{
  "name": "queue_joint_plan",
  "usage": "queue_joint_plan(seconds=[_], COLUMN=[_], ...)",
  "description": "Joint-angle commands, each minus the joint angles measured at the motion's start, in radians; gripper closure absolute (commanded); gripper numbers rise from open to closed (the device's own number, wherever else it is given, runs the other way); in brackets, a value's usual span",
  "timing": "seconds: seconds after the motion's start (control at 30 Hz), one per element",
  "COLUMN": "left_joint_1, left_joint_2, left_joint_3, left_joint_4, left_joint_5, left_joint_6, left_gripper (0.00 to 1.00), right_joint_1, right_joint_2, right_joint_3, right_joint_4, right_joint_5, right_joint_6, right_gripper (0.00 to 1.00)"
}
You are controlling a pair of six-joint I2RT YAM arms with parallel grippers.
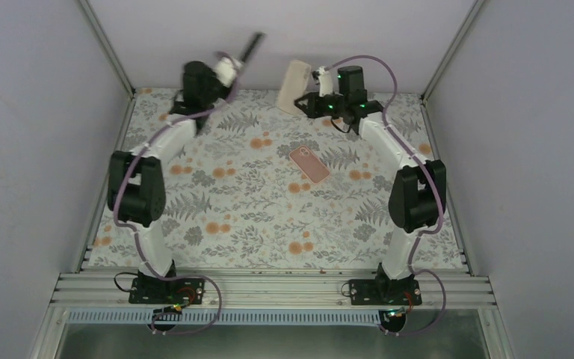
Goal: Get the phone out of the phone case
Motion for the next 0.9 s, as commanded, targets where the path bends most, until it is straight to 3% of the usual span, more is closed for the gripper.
queue_joint_plan(seconds=[0.0, 0.3, 0.43, 0.63, 0.87], left_joint_1=[0.207, 0.227, 0.22, 0.207, 0.188], left_joint_2=[-0.103, -0.178, -0.211, -0.355, -0.534], left_joint_3=[0.01, -0.016, -0.038, -0.204, -0.43], left_joint_4=[0.133, 0.033, -0.06, -0.093, -0.158], left_joint_5=[-0.214, -0.151, -0.292, -0.567, -0.82], left_joint_6=[-0.036, 0.027, 0.123, 0.331, 0.495], left_gripper=[0.98, 0.98, 0.98, 0.98, 0.98], right_joint_1=[-0.065, -0.107, -0.122, -0.179, -0.287], right_joint_2=[0.01, 0.037, 0.082, 0.136, 0.219], right_joint_3=[-0.007, -0.014, 0.019, 0.058, 0.125], right_joint_4=[-0.263, -0.312, -0.367, -0.482, -0.732], right_joint_5=[-0.095, -0.154, -0.206, -0.277, -0.3], right_joint_6=[-0.136, -0.181, -0.206, -0.265, -0.509], right_gripper=[0.97, 0.97, 0.97, 0.97, 0.97])
